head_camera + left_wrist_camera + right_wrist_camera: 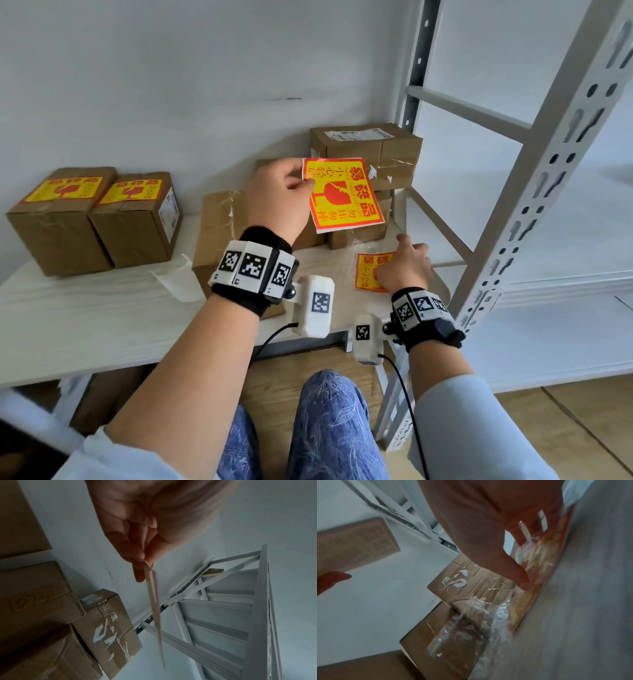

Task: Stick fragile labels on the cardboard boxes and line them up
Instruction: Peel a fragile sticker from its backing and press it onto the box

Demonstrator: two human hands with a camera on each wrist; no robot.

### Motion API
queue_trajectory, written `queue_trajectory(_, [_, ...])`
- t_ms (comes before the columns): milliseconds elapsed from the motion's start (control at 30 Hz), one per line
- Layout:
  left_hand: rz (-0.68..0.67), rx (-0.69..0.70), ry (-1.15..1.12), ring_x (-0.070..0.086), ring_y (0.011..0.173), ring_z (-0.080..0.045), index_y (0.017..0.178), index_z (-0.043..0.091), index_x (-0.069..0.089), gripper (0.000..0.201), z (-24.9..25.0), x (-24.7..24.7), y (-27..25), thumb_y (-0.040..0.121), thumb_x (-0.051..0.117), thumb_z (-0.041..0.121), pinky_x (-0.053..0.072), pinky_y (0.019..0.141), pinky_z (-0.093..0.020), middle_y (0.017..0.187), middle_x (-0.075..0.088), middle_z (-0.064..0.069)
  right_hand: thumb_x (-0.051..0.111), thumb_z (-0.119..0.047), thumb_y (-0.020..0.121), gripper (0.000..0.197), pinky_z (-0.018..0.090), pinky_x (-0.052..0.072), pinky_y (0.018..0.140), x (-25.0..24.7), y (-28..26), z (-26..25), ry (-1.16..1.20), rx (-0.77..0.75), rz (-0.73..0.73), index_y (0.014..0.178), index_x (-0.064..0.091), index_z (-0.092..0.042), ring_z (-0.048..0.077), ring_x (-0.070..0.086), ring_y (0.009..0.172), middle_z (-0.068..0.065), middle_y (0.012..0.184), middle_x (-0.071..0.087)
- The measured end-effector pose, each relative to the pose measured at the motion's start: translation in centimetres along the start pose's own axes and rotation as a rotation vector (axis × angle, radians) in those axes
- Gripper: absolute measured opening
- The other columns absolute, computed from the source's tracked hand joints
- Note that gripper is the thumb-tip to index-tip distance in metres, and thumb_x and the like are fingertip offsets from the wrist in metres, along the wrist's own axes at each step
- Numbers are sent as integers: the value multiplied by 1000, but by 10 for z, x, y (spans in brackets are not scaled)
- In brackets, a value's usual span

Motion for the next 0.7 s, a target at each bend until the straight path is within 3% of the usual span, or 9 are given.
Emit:
queue_trajectory(67, [8,-9,-13,71,80,-17,89,32,65,15,-1,-4,0,91,65,17,59,79,-45,94,74,3,58,-10,78,70,47,38,105,-3,-1,-6,-165,-33,13,143,37,-25,37,36,131,13,140,38])
queue_trajectory(133, [16,-7,-36,71,79,-19,79,34,61,18,-1,-8,1,89,64,19,59,78,-47,92,74,3,66,-20,80,67,46,35,108,-13,-4,-16,-121,-88,50,141,42,-26,35,33,134,12,144,37])
queue_trajectory(200, [31,-9,-49,72,85,-21,87,29,66,7,2,-14,0,87,64,23,59,78,-49,95,76,-1,67,-32,88,50,36,46,97,-27,-8,-30,195,-184,77,135,54,-22,28,47,124,8,138,48])
queue_trajectory(267, [61,-13,-62,72,88,-20,100,19,69,10,2,-21,2,91,64,18,59,80,-43,98,75,-4,58,-36,97,31,28,51,81,-42,-16,-48,616,-246,8,117,68,-15,23,64,104,1,113,67])
queue_trajectory(367, [115,15,-50,72,90,-17,106,13,69,15,3,-32,6,93,63,15,58,83,-36,98,75,-3,46,-39,103,39,37,54,74,-59,-33,-74,965,-309,-208,92,72,-12,25,72,84,6,88,76])
queue_trajectory(533, [206,-4,-62,72,88,-12,107,23,63,12,2,-54,6,95,62,20,60,81,-36,99,74,1,58,-18,98,24,28,48,61,-74,-60,-102,1066,-545,-372,79,71,-18,18,67,68,8,80,73])
queue_trajectory(633, [224,-4,-19,67,98,-12,124,22,56,35,1,-64,4,91,68,23,58,88,-35,118,68,1,59,-17,98,23,25,47,60,-70,-64,-108,1079,-585,-355,77,68,-20,16,64,66,4,77,70])
queue_trajectory(700, [250,107,162,58,116,-16,130,23,54,51,5,-69,1,84,76,26,49,101,-36,131,59,1,59,-19,98,19,23,47,58,-68,-69,-116,1050,-608,-296,81,67,-15,14,62,62,2,72,68])
Point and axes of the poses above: each hand's wrist, its own y-axis towards the middle knuckle, its own x-axis out of the palm, z = x × y, the point moved 4 cm from there along y, towards the middle knuckle
